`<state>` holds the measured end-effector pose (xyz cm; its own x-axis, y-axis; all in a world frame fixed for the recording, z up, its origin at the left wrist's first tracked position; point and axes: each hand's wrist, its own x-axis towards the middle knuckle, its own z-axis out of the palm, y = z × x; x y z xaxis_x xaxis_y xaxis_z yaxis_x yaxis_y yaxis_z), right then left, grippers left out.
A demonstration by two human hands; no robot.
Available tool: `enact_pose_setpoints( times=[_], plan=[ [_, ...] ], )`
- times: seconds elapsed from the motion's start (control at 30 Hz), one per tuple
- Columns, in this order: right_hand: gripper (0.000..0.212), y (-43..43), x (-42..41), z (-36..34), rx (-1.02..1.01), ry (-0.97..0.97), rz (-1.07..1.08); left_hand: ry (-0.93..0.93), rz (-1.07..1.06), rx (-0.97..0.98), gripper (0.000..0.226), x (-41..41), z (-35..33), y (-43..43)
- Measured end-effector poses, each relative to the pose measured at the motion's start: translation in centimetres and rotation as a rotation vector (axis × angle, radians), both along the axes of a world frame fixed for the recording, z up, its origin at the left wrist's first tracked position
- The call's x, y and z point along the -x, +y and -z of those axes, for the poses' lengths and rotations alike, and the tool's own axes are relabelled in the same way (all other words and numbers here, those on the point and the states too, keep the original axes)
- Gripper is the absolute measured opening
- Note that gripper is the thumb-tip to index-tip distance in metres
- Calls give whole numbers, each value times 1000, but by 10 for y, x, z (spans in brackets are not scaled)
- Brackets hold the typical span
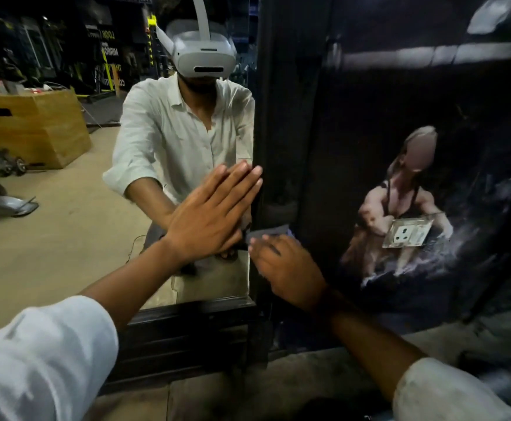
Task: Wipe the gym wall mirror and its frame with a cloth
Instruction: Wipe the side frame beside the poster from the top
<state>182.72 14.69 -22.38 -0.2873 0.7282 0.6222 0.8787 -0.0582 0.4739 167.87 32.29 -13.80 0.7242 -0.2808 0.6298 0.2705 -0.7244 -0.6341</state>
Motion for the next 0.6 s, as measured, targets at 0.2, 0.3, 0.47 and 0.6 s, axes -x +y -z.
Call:
enact_pose_setpoints(
  times=[0.2,0.3,0.47,0.6],
  plan=[
    [20,-16,20,-32,1,108,-87,16,-61,69,84,2,28,-6],
    [25,-13,17,-75,-232,102,-73,6,-66,94,89,0,34,-6],
    [39,0,9,-23,-145,65,-62,33,-59,129,89,2,41,-5],
    [57,-3,18,58,101,187,75,115,-91,103,101,8,52,-3]
  ],
)
